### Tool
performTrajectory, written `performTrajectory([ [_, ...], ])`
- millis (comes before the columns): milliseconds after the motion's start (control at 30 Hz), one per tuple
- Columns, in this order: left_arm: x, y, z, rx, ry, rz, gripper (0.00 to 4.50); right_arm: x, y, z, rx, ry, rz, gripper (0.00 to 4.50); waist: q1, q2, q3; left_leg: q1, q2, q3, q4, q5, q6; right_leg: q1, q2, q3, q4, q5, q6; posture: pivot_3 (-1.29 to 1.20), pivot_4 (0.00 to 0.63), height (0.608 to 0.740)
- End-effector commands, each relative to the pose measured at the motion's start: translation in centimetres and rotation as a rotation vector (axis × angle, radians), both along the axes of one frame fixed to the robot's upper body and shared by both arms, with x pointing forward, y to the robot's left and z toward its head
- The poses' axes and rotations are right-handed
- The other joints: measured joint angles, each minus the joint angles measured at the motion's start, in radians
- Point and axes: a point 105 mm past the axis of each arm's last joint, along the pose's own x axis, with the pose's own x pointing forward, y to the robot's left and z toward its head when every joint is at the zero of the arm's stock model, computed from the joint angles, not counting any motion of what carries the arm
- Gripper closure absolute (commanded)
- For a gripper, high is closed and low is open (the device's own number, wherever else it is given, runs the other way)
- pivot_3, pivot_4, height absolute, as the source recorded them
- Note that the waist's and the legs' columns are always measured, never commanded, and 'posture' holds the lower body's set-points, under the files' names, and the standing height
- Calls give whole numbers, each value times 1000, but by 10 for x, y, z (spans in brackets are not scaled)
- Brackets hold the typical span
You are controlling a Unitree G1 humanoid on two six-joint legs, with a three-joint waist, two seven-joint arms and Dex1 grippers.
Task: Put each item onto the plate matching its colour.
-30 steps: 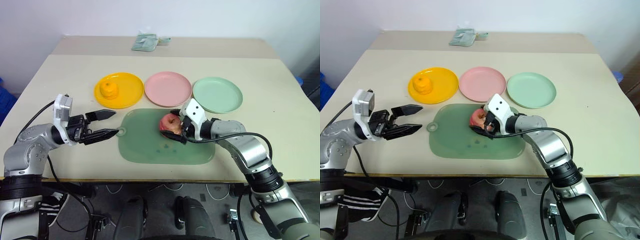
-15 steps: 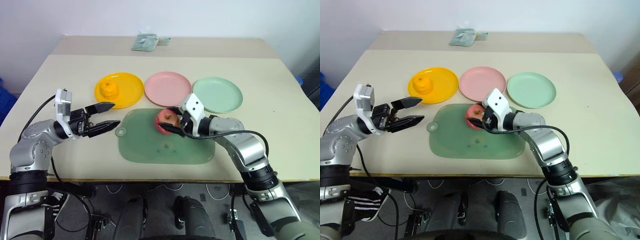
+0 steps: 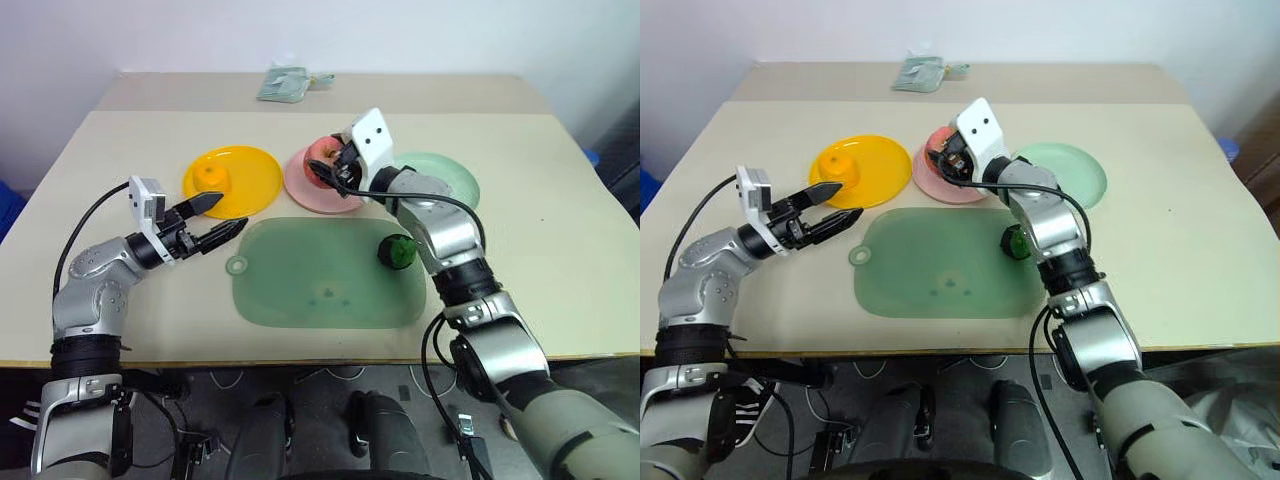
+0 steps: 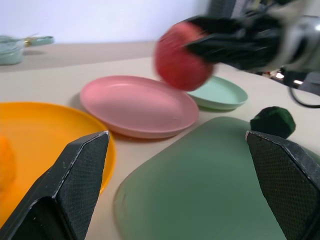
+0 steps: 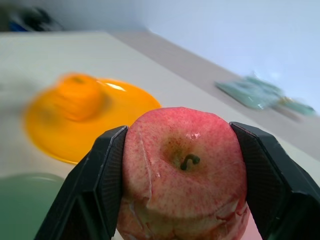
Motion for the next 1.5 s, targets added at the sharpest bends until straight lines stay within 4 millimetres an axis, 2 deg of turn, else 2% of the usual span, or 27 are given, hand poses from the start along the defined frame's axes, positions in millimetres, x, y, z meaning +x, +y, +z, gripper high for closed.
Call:
performTrajectory([
  [33, -9, -1, 15, -8, -53, -31, 0, 16, 0, -3, 11, 5, -31, 1897, -3, 0, 0, 0, 0, 0, 0, 0, 0, 0, 0, 0, 0, 0, 0, 0, 150, 740],
  [67, -10, 0, 15, -5, -52, -27, 0, 19, -1, -7, 21, 29, -37, 1897, -3, 0, 0, 0, 0, 0, -1, 0, 0, 0, 0, 0, 0, 0, 0, 0, 150, 740],
  [133, -12, 2, 15, 3, -50, -21, 0, 20, 0, -14, 38, 68, -12, 856, -3, 0, 0, 0, 0, 0, -1, 0, 0, 0, 0, 1, 0, 0, 0, 0, 150, 740],
  [167, -14, 2, 15, 4, -50, -24, 0, 20, -1, -16, 29, 65, -12, 578, -3, 0, 0, 0, 0, 0, -2, 0, 0, 0, 0, 1, 0, 0, 0, 0, 150, 740],
  [200, -16, 2, 15, -3, -46, -28, 0, 22, -3, -14, 21, 41, -33, 50, -3, 1, 0, 0, 1, 0, -2, 0, 0, -1, 0, 1, 0, 0, 0, 0, 150, 740],
  [300, -22, 0, 19, -30, -48, -61, 0, 22, -8, 3, 52, -30, -41, 50, -2, 1, 1, 0, 1, 0, -2, 0, 0, -1, 0, 1, 0, 0, 0, 0, 150, 740],
  [367, -27, -2, 23, -52, -44, -98, 0, 20, -15, 22, 140, -53, -26, 50, -2, 1, 1, 0, 1, 0, -2, 0, 0, -1, 0, 2, 0, 0, 0, 0, 150, 740],
  [467, -33, -5, 26, -60, -46, -141, 0, 6, -26, 40, 200, -73, 62, 50, 1, 1, 1, 0, 1, -3, -2, 0, -1, -1, 0, 2, 0, 0, 0, 0, 150, 740],
  [533, -35, -8, 24, -50, -38, -160, 0, -11, -32, 41, 175, -54, 145, 50, 5, 1, 1, 0, 1, -4, -2, 0, 0, -1, 0, 2, 0, 0, 0, 0, 150, 740],
  [700, -47, -23, 22, -74, 10, -305, 0, -63, -71, 9, -28, 93, 210, 50, 17, 1, 1, 0, 0, -6, -2, 0, 0, 1, -1, 1, -1, 0, 0, 0, 150, 740],
  [933, -37, -26, 13, -4, 12, -320, 0, -98, -108, -19, -110, 234, 138, 50, 3, 2, 1, 1, 1, -3, -1, 0, -1, 0, 1, 1, -1, -2, -4, 0, 150, 740],
  [1067, -32, -29, 12, 4, 8, -332, 0, -107, -118, -41, -118, 308, 99, 50, 9, 2, 1, 0, 1, -3, -2, 0, -1, -1, 1, 1, -1, -2, -3, 0, 150, 740],
  [1233, -30, -31, 12, 14, 6, -347, 0, -104, -126, -62, -137, 336, 39, 50, 9, 2, 1, 0, 1, -3, -1, 0, -1, -1, 0, 1, -2, -2, -4, 0, 150, 740],
  [1500, -31, -28, 13, 20, 2, -341, 0, -104, -124, -74, -47, 380, 60, 50, 9, 2, 1, 0, 1, -3, -1, 0, -1, -1, 0, 1, -2, -2, -3, 0, 150, 740],
])
